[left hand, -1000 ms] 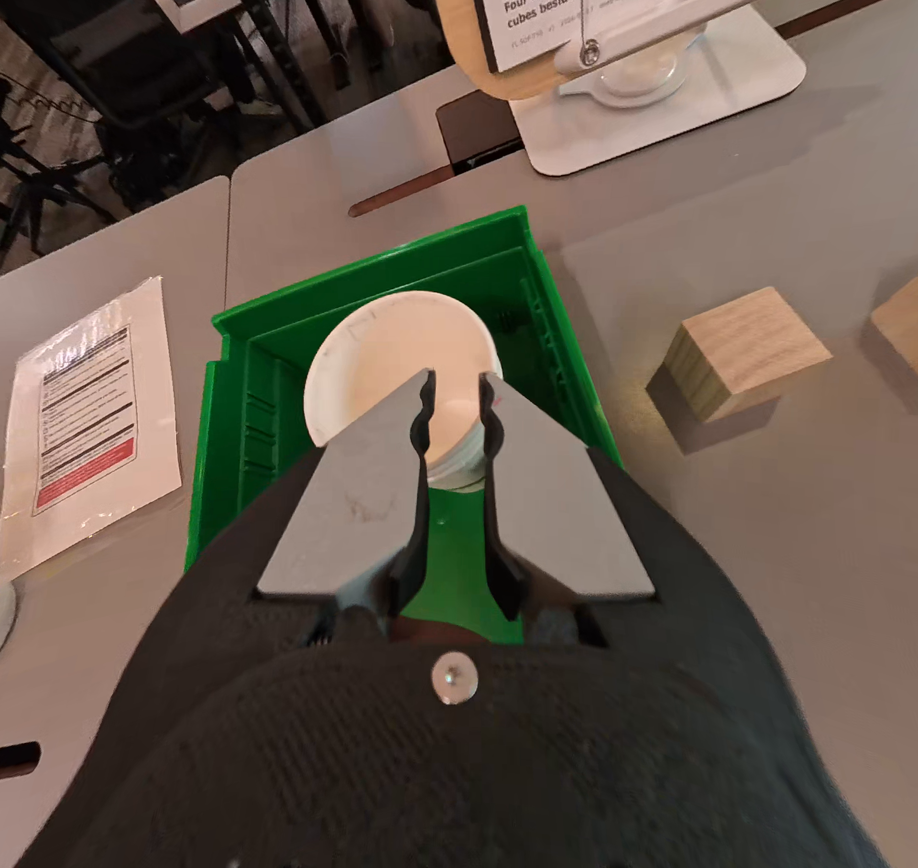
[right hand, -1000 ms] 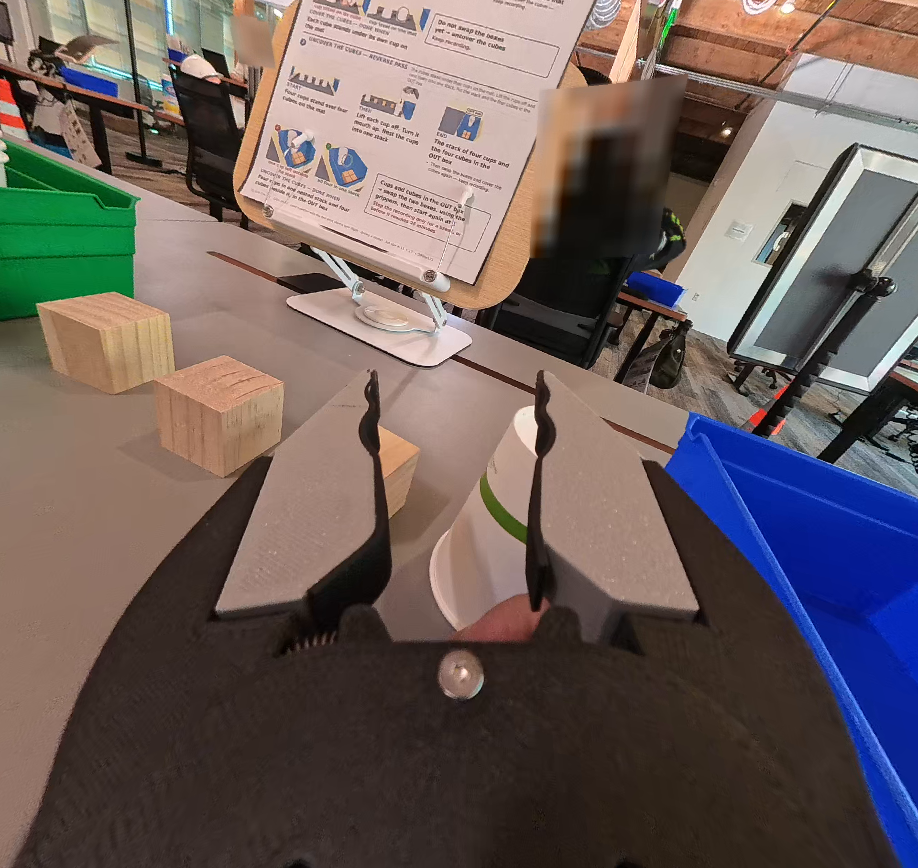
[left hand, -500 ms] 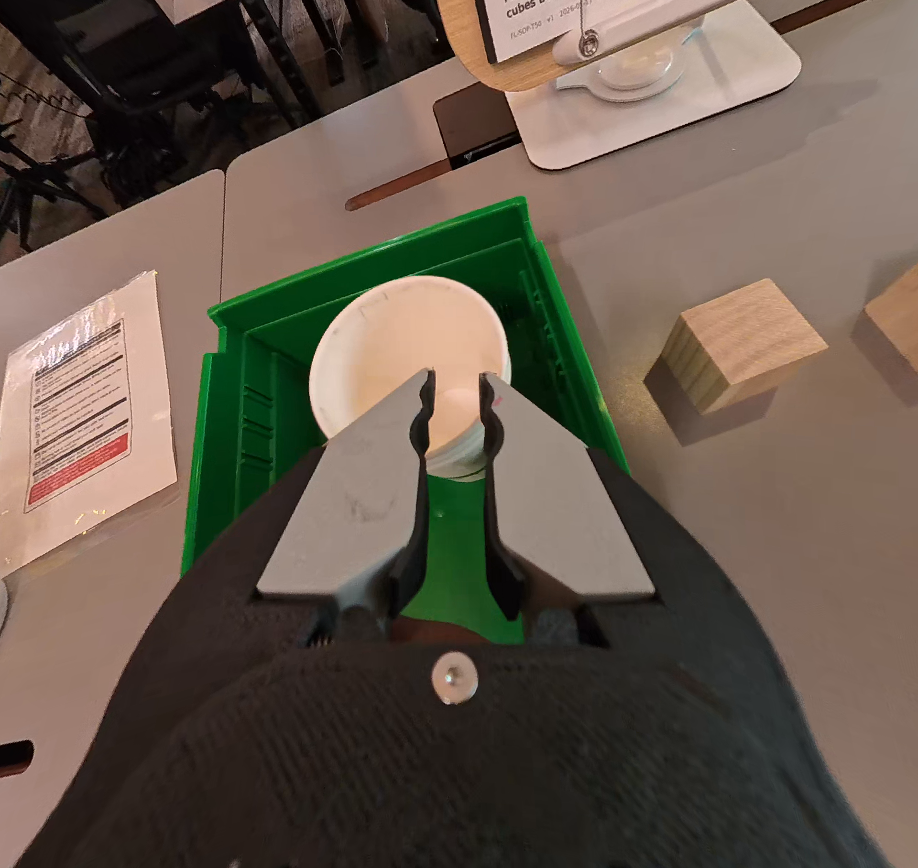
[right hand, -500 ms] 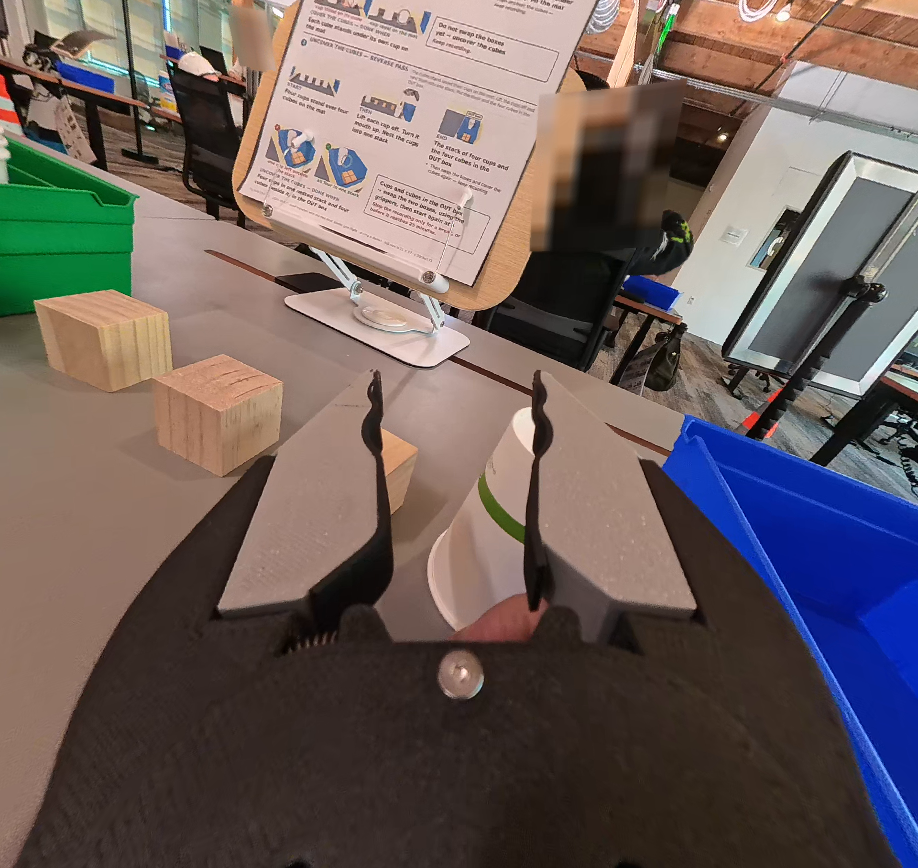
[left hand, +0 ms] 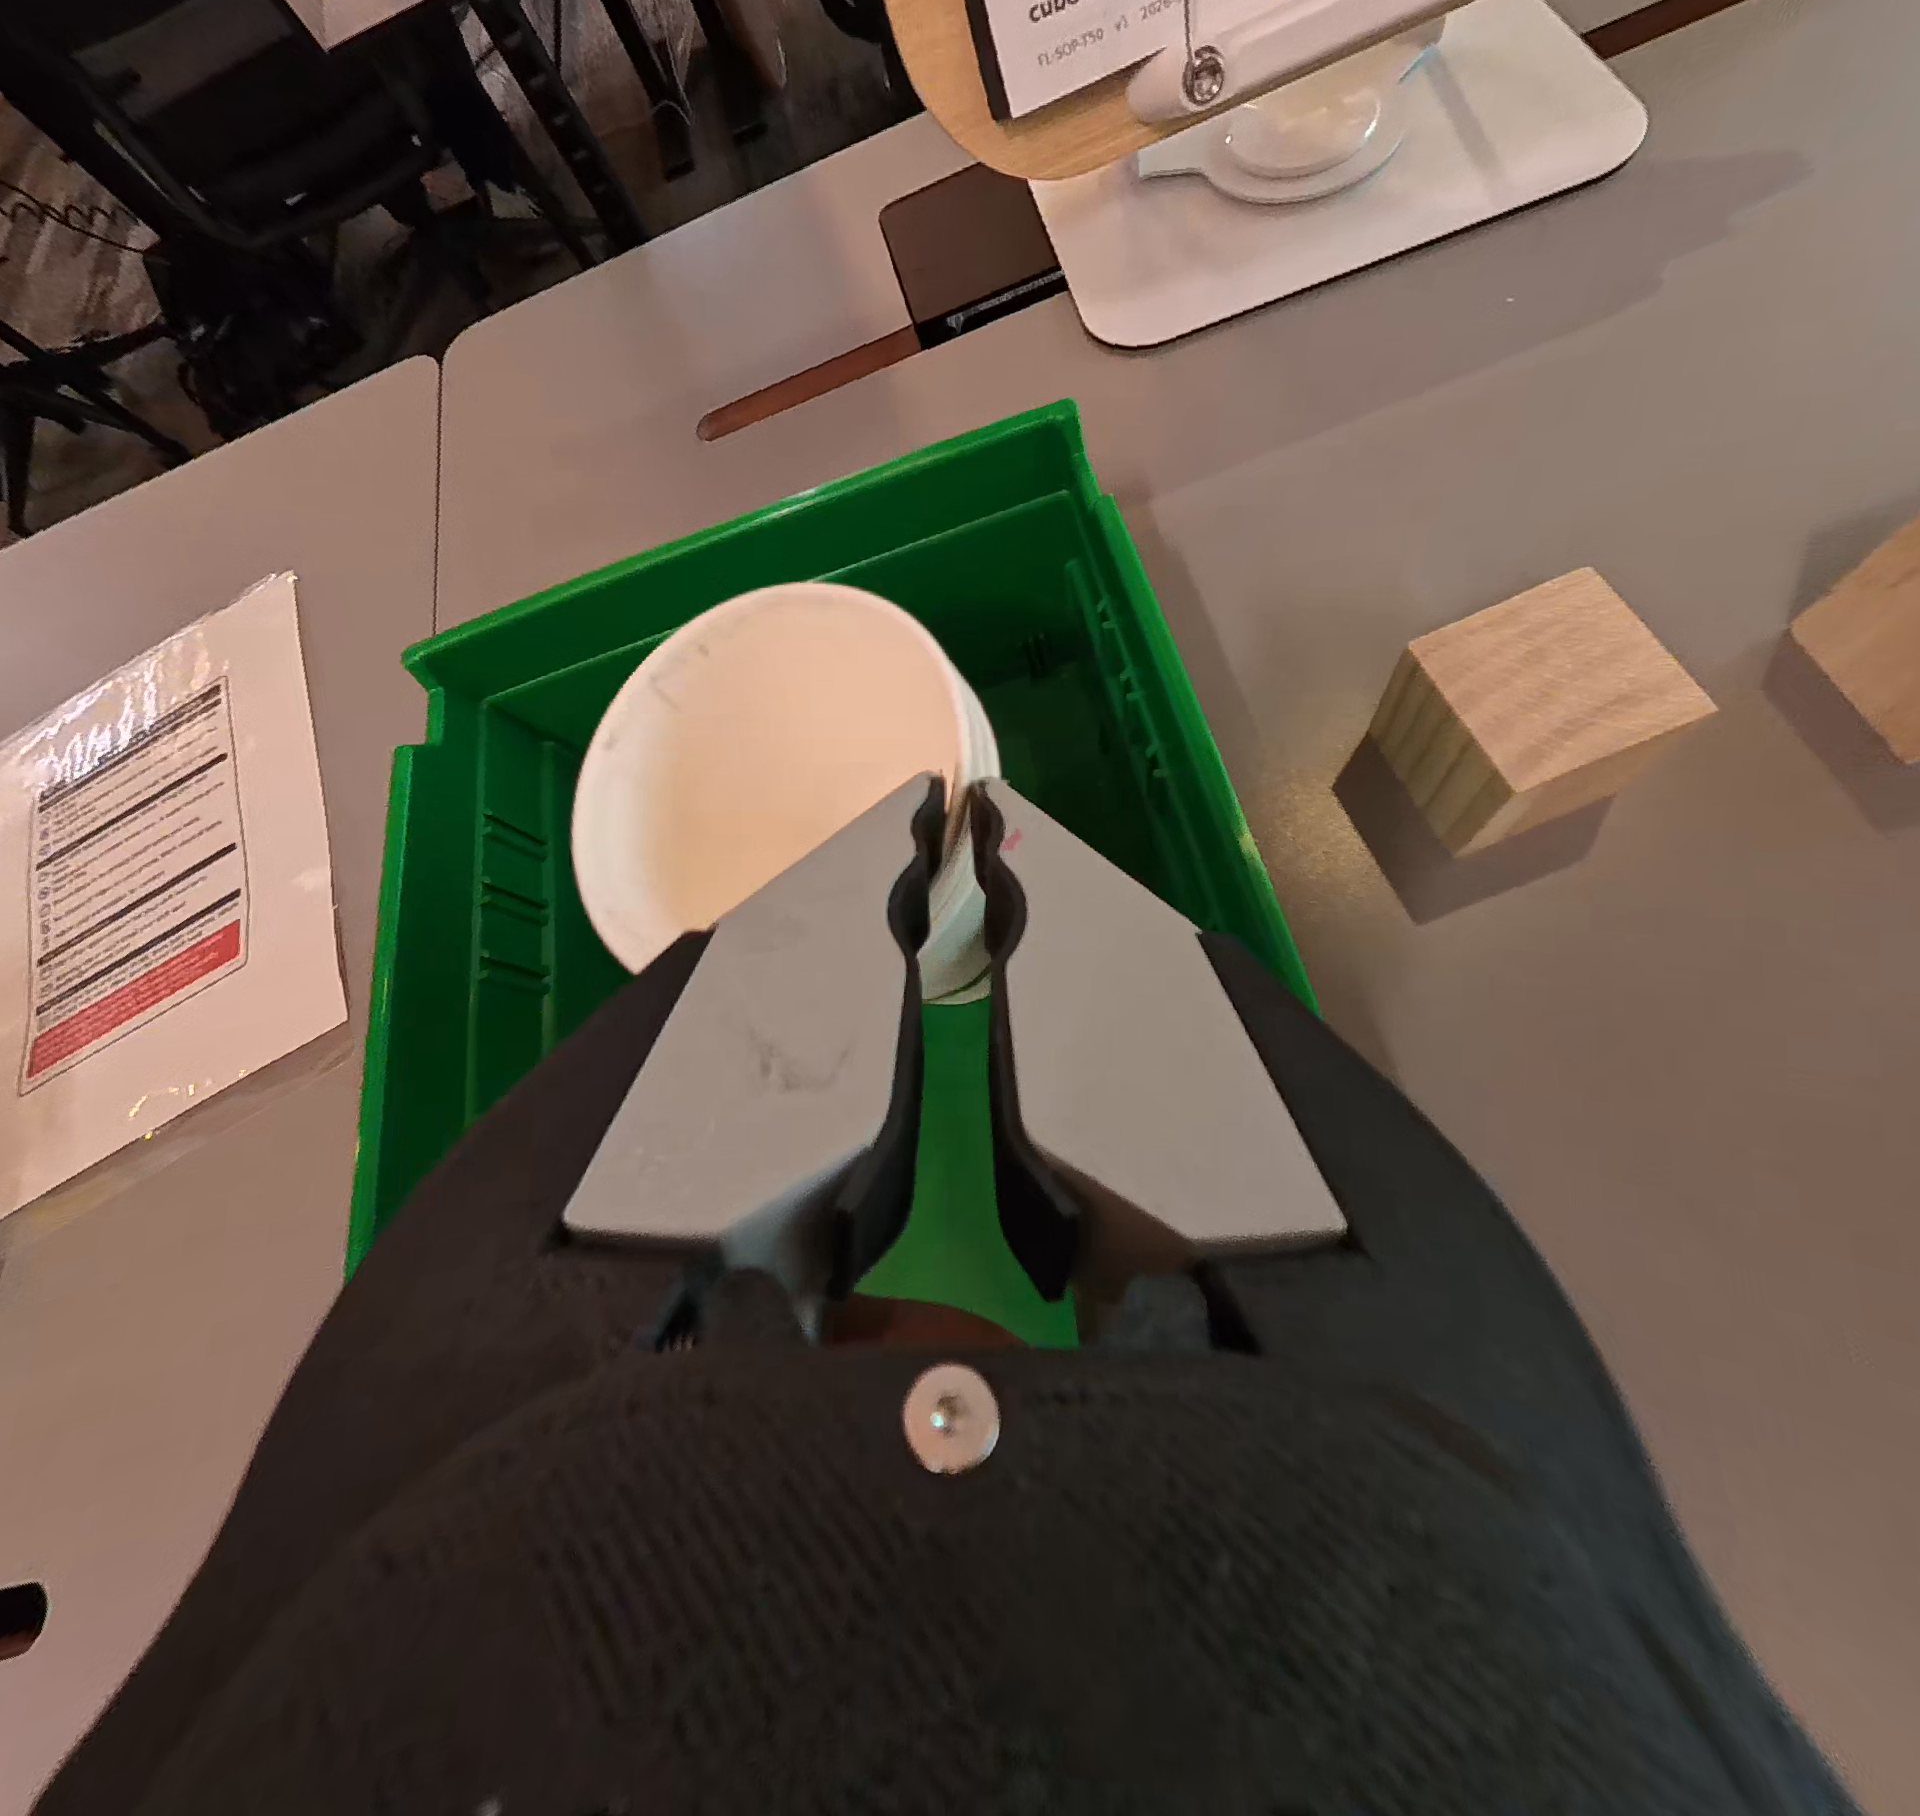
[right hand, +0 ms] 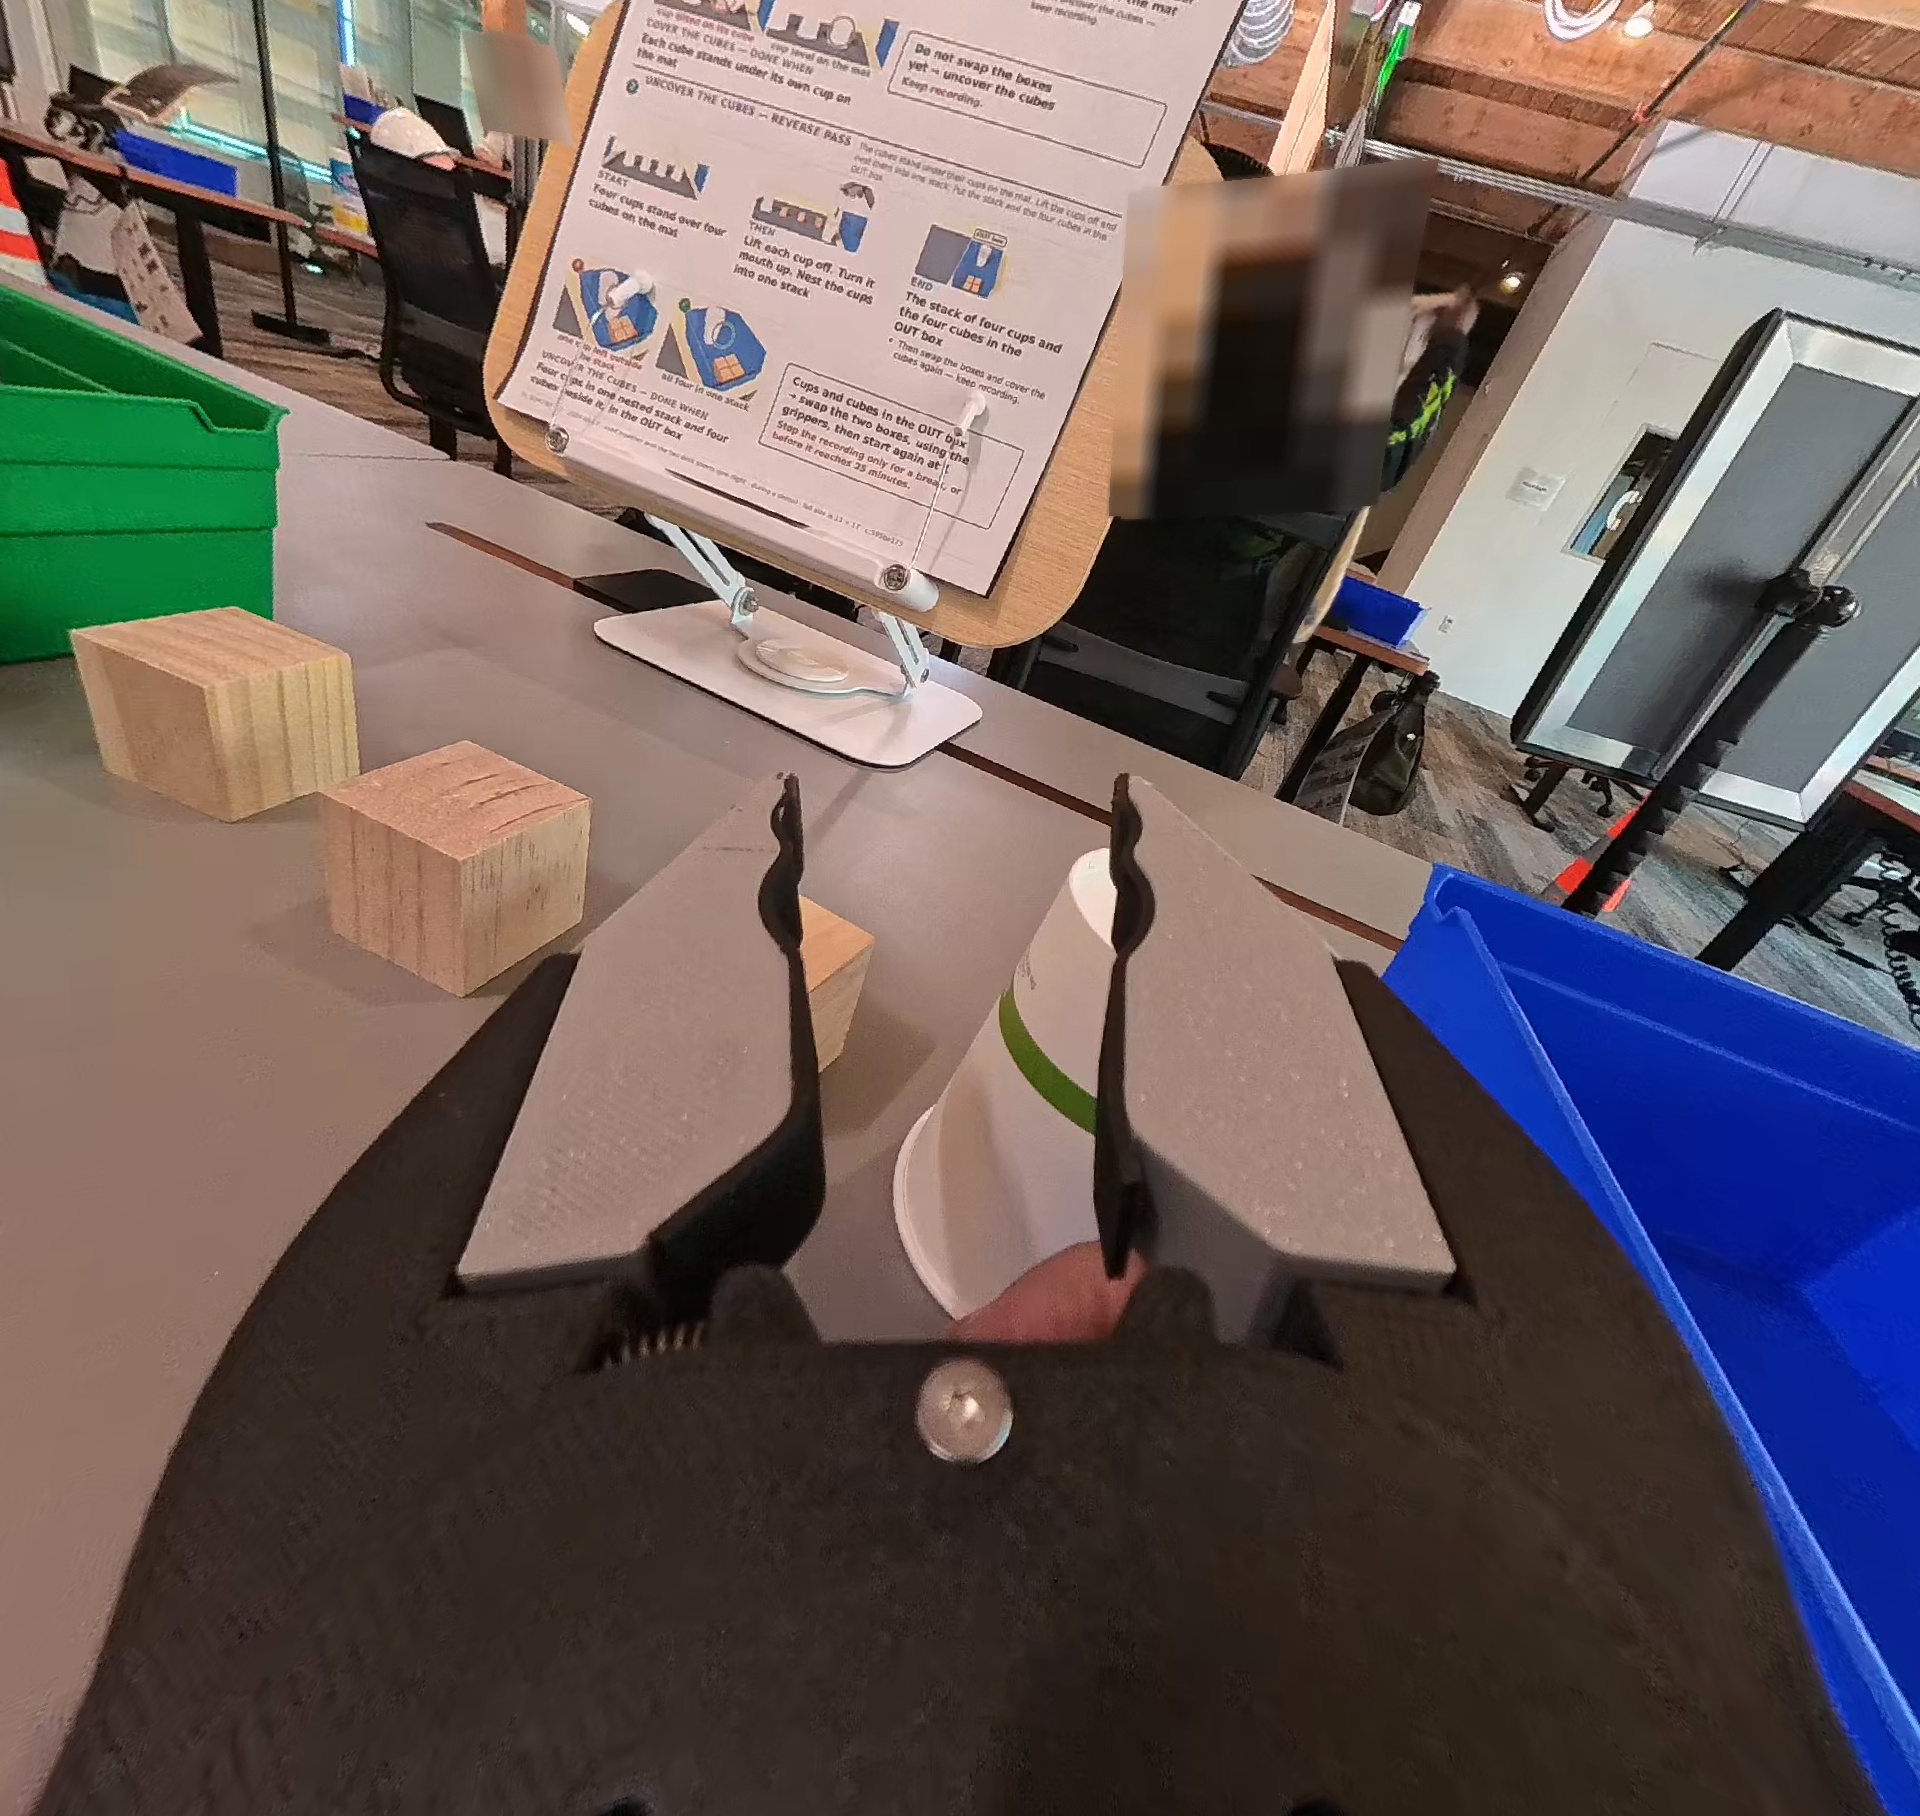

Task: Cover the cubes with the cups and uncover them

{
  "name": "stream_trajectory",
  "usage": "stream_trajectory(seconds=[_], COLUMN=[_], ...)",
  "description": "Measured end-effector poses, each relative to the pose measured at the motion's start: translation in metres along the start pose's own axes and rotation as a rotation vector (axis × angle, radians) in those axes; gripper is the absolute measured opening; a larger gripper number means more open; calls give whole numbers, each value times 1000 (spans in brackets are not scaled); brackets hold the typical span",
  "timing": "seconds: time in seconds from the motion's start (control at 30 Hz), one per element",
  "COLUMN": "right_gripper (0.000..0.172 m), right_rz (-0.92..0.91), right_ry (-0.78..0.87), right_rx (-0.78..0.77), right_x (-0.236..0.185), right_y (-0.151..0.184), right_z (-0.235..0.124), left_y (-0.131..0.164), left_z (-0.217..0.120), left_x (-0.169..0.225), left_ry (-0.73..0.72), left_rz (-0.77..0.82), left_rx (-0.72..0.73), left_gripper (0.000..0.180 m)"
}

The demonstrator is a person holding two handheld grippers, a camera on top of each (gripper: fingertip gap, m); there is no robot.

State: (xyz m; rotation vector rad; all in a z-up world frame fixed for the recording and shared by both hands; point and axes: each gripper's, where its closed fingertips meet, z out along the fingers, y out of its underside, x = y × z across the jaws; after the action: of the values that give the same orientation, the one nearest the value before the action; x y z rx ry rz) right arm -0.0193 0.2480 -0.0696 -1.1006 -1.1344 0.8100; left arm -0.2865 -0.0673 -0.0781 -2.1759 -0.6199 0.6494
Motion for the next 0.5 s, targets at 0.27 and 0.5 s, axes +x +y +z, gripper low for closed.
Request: stream_trajectory(seconds=[0.27,0.5], right_gripper=[57,56], right_rz=[-15,-15], right_ry=[-8,-9], right_rx=[-5,-6], right_x=[-3,-3], right_y=[1,1], right_z=[0,0], left_y=[-15,-25], left_z=[-9,-16], left_x=[-1,-2], left_ry=[39,91], left_rz=[-72,-163], left_rx=[77,143], left_gripper=[2,2])
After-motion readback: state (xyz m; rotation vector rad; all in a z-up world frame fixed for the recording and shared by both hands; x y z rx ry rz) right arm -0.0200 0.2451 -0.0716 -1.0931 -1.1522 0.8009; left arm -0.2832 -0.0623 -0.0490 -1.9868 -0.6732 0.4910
